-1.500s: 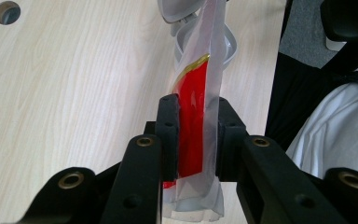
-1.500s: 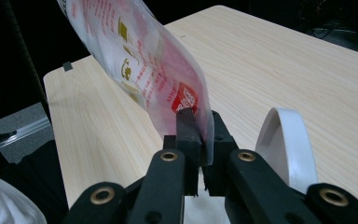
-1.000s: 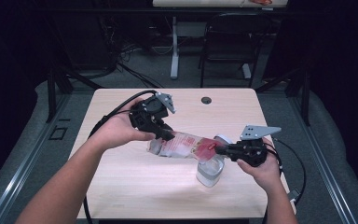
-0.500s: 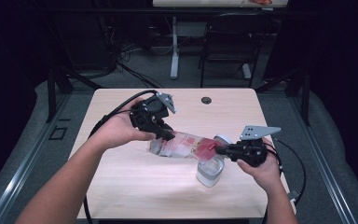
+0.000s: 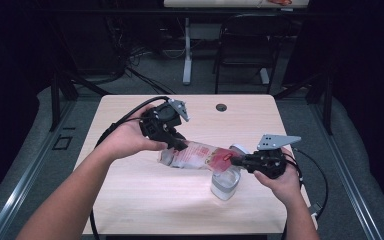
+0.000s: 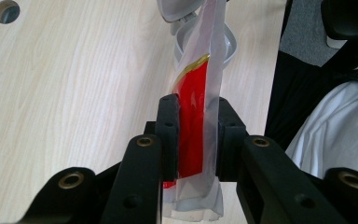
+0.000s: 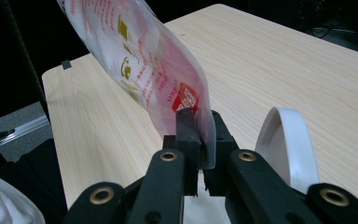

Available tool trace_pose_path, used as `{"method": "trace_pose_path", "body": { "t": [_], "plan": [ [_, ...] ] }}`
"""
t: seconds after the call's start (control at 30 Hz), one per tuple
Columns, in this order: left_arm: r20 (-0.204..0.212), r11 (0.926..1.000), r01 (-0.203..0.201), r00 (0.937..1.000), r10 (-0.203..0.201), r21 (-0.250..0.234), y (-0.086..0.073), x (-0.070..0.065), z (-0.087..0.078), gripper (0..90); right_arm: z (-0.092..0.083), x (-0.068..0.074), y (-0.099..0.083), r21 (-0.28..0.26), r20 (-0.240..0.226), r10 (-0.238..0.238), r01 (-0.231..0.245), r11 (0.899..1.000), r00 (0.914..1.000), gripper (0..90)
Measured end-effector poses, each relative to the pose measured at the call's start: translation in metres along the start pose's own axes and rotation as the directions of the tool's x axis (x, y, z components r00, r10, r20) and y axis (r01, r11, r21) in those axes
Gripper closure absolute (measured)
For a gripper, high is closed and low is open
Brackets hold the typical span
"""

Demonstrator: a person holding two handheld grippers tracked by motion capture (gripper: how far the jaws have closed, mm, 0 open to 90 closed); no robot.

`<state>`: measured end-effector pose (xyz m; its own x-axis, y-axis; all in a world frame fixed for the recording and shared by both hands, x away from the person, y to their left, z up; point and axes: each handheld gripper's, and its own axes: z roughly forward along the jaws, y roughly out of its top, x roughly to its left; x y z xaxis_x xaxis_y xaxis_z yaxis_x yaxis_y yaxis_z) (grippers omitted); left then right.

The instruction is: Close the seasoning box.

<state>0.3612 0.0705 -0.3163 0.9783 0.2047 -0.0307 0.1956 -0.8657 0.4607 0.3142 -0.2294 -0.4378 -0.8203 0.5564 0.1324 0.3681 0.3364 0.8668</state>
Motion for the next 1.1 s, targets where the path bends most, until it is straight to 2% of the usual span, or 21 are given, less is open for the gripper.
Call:
{"method": "trace_pose_path", "body": {
  "t": [1.1],
  "plan": [
    [-0.003,0.9999,-0.015,0.9999,0.015,0.006,0.0038,-0.0010,-0.0007,76.4,0.0006,0.0005,-0.0001,0.009,-0.001,-0.002,0.002,1.000,1.0000,86.7]
  ]
}}
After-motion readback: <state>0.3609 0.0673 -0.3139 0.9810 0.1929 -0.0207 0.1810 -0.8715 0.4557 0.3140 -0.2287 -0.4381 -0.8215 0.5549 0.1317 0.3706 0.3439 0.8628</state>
